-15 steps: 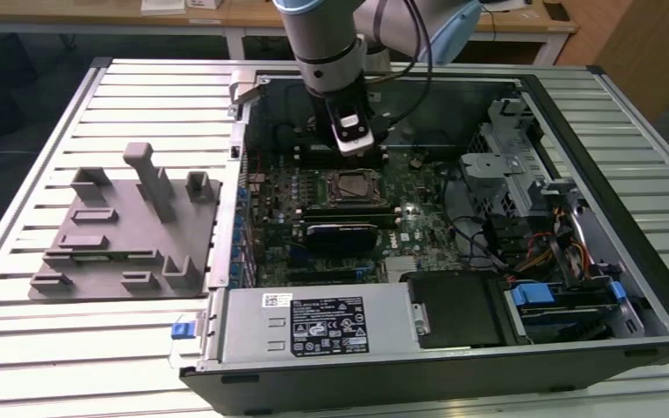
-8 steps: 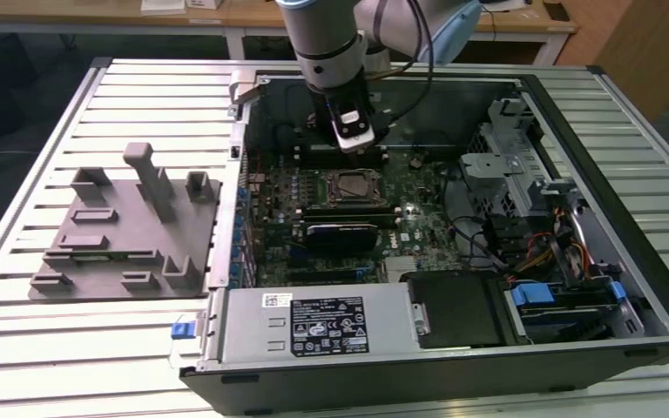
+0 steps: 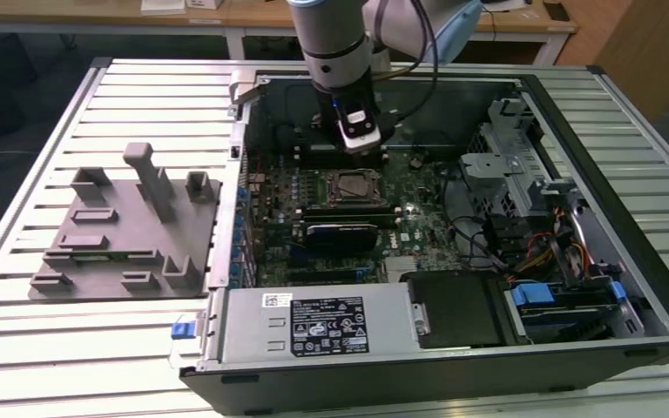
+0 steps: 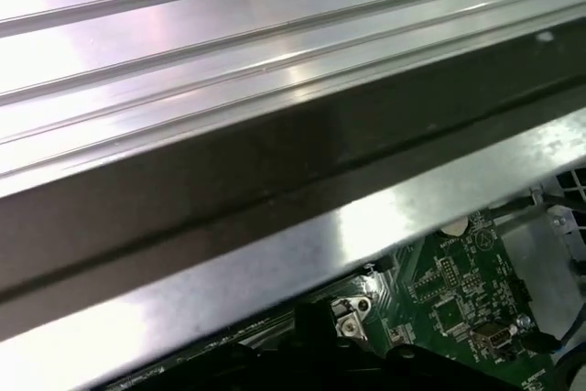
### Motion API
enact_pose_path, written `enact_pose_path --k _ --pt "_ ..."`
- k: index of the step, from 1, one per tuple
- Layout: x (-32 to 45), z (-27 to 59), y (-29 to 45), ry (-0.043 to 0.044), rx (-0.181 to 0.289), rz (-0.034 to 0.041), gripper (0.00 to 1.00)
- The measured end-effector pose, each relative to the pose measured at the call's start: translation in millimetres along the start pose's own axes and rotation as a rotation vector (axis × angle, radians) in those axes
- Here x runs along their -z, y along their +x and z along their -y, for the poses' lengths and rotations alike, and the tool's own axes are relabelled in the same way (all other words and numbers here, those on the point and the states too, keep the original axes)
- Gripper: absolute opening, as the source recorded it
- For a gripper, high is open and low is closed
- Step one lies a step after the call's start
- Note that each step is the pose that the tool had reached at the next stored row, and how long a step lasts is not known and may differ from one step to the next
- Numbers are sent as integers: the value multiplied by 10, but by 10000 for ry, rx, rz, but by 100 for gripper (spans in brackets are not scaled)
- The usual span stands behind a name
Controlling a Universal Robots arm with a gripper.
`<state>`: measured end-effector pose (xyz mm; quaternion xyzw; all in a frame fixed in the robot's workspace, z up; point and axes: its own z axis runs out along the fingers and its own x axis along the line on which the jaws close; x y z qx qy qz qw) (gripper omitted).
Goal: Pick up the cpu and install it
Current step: 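Install the first cpu locking lever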
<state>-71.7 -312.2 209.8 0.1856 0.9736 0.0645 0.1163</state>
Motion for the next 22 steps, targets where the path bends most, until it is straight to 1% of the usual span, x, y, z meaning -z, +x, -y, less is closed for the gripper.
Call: enact_pose_path --k 1,2,5,7,8,9,12,14,15,16,18,19,20,22 --pt "-3 -3 -8 62 -3 -78 11" --pt "-5 -7 -17 137 -5 -177 11" --pt "-13 -16 -43 386 -16 -533 11" --pt "-18 -23 -60 532 -24 -755 11" --pt "-21 -25 -69 572 -28 -821 11" --pt "-23 -26 -77 589 -29 -841 11" --pt "-28 -24 -107 607 -34 -860 11" --pt "-34 -21 -133 628 -39 -903 11" --pt "-36 -18 -146 647 -41 -935 11" --pt "-38 -14 -159 673 -44 -982 11" --pt "-44 -7 -180 764 -51 -1143 11" --pt "-45 -4 -188 828 -53 -1230 11" --pt "-46 27 -210 938 -58 -1377 11" --pt "-43 60 -224 936 -58 -1377 11"
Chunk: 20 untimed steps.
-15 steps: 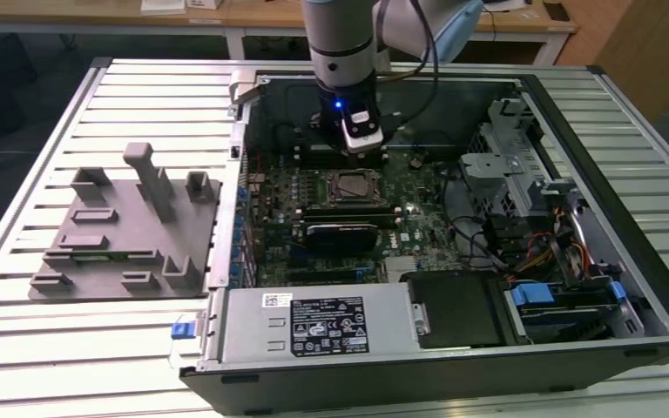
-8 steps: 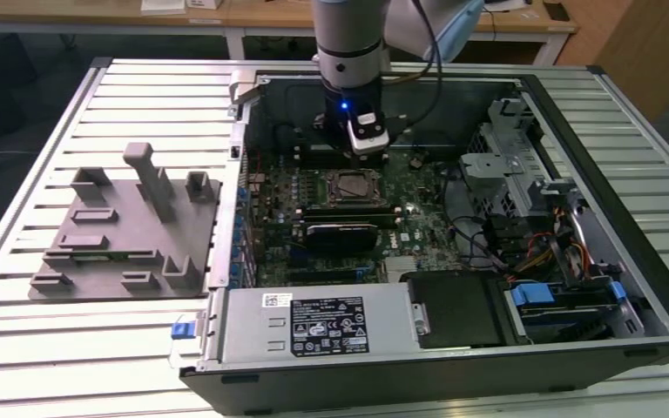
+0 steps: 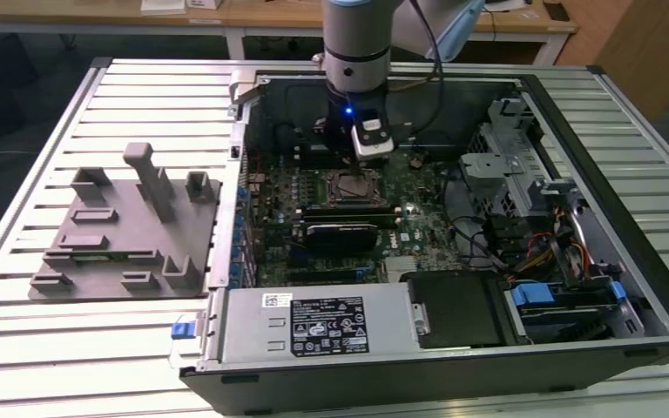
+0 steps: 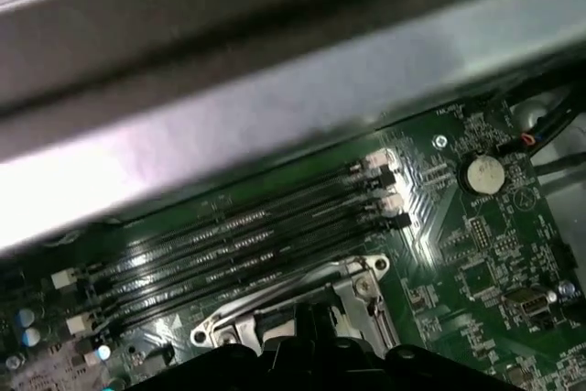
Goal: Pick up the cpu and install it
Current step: 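Install the first cpu locking lever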
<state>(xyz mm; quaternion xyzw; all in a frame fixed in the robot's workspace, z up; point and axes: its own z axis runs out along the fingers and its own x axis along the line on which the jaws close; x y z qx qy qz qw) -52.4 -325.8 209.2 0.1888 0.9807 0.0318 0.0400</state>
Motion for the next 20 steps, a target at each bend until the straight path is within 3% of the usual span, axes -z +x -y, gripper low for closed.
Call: enact_pose_path --k 13,20 --pt "10 204 -82 -1 0 1 11" --pt "11 238 -96 10 3 4 11"
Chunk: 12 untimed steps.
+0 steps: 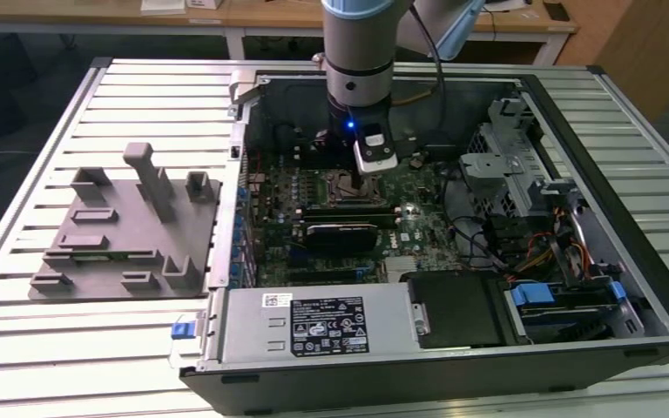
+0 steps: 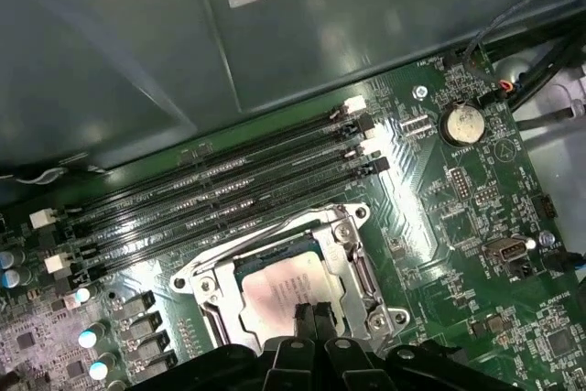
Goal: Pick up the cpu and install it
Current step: 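Install the first cpu locking lever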
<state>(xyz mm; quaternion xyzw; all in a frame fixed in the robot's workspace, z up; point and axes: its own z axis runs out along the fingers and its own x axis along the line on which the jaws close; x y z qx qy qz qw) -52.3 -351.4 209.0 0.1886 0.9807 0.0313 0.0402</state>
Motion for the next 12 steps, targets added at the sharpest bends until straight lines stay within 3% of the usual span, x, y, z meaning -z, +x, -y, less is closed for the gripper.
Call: enact_pose_path --k 5,12 --pt "19 0 -1 2 3 0 11" --pt "179 -13 -11 0 2 0 11"
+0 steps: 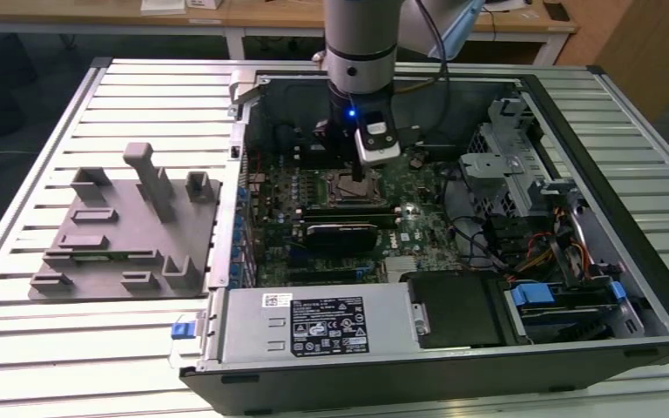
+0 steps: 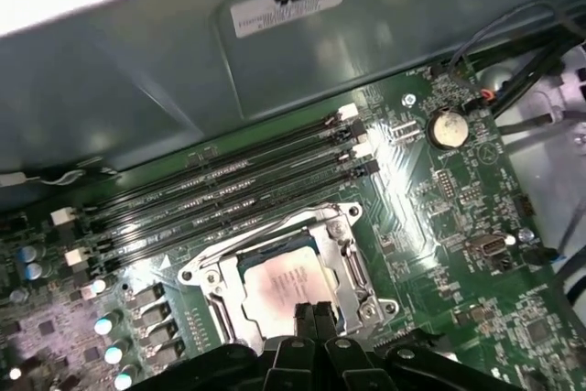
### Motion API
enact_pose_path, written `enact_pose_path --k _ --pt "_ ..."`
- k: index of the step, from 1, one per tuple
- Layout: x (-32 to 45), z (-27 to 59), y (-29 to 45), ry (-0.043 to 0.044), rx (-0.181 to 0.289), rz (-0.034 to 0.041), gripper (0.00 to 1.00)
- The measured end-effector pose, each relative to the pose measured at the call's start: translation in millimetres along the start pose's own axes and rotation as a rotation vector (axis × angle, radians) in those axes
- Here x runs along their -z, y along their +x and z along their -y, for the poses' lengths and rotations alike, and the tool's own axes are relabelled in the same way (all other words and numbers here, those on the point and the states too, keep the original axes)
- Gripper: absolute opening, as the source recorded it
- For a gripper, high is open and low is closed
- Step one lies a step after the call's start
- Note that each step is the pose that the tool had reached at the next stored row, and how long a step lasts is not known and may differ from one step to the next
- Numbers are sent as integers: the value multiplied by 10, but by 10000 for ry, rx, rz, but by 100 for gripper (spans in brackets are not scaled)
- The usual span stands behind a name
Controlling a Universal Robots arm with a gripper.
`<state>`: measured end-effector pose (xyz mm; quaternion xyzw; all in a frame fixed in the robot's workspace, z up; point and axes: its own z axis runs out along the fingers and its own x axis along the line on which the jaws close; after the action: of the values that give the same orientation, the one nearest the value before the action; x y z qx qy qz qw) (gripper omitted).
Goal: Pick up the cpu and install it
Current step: 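Install the first cpu locking lever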
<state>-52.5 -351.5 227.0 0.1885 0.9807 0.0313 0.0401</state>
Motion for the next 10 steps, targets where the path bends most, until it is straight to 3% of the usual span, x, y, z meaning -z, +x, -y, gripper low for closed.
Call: enact_pose_path --k 3,8,10 --pt "44 -3 -3 -3 0 -1 11" --pt "46 -4 -3 -6 -1 -10 11" --pt "44 -5 -6 57 -5 -136 11"
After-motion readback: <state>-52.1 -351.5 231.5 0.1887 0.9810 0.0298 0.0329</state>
